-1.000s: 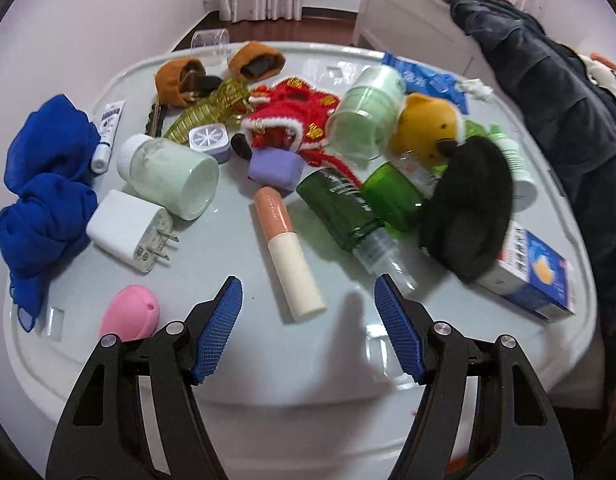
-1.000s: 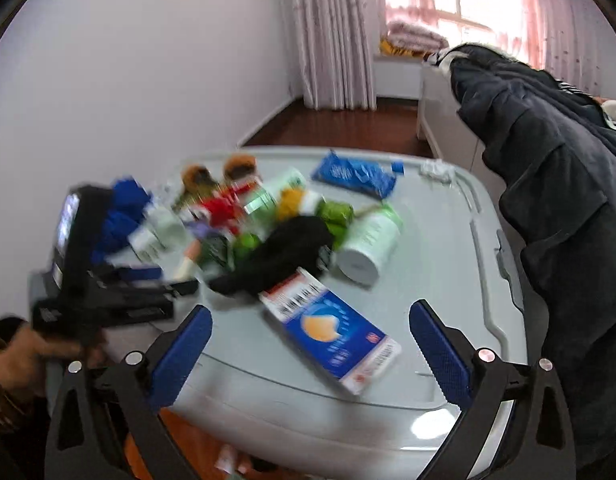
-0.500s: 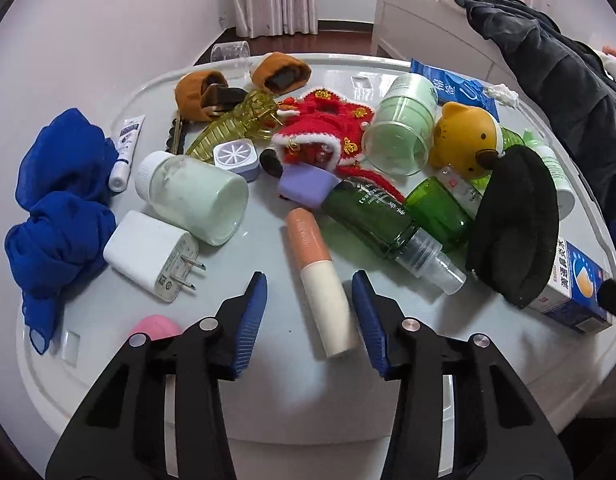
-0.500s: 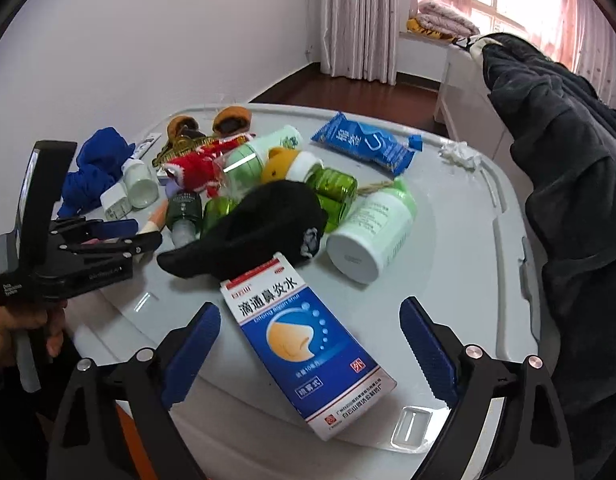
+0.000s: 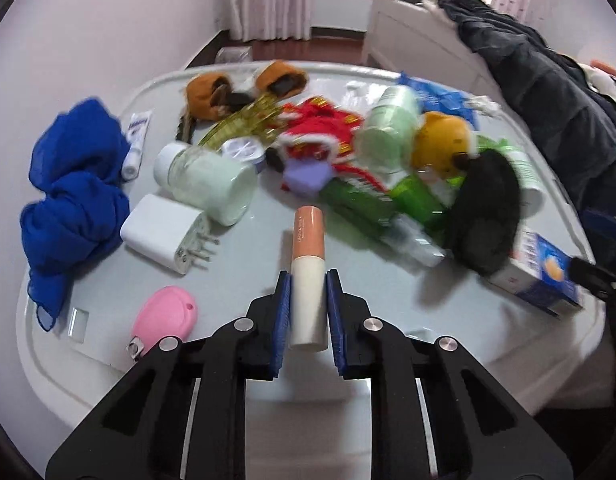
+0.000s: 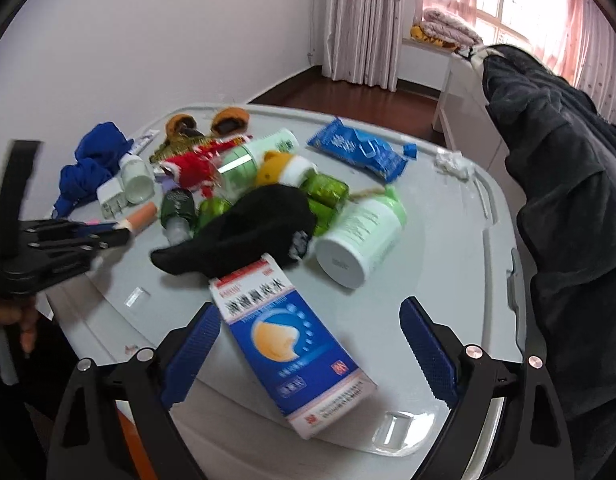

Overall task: Collect trash
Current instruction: 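Grasp the beige lip balm with the left tool while the right tool grasps the blue medicine box, then drop the lip balm and medicine box into the orange bucket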

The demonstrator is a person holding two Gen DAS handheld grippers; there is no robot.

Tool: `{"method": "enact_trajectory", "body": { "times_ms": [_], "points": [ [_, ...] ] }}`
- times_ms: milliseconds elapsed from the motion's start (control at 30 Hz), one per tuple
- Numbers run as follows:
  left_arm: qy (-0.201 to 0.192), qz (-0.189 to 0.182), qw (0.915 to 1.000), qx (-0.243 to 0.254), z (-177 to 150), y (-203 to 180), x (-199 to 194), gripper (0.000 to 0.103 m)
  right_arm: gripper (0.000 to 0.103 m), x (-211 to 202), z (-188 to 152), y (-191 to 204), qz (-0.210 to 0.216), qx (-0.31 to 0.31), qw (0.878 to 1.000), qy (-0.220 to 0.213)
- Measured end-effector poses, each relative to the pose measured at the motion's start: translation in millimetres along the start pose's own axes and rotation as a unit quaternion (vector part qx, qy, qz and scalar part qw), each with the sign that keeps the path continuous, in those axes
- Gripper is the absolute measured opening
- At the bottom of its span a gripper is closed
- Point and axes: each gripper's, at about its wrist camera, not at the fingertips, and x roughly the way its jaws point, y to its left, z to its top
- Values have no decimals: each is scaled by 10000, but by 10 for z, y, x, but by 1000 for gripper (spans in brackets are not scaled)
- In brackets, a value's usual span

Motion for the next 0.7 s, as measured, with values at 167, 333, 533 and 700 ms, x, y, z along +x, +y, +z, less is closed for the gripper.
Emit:
{"method": "enact_trajectory", "body": {
  "times_ms": [167,333,533,700],
  "points": [
    [-215,-281,9987,361,-60,-239,-206,18,90,147,-56,25,205,-69,9996,162],
    [-107,-526,9974,480,-135,-337,-170,18,88,328,-60,224,243,-431,9982,352],
    [-18,-614,9969,483,-212,-298,-149,18,71,435,-75,283,168,-435,9982,367],
    [64,-681,9962,544,-288,-306,-156,18,52,359,-81,421,18,-273,9987,422]
  ]
}}
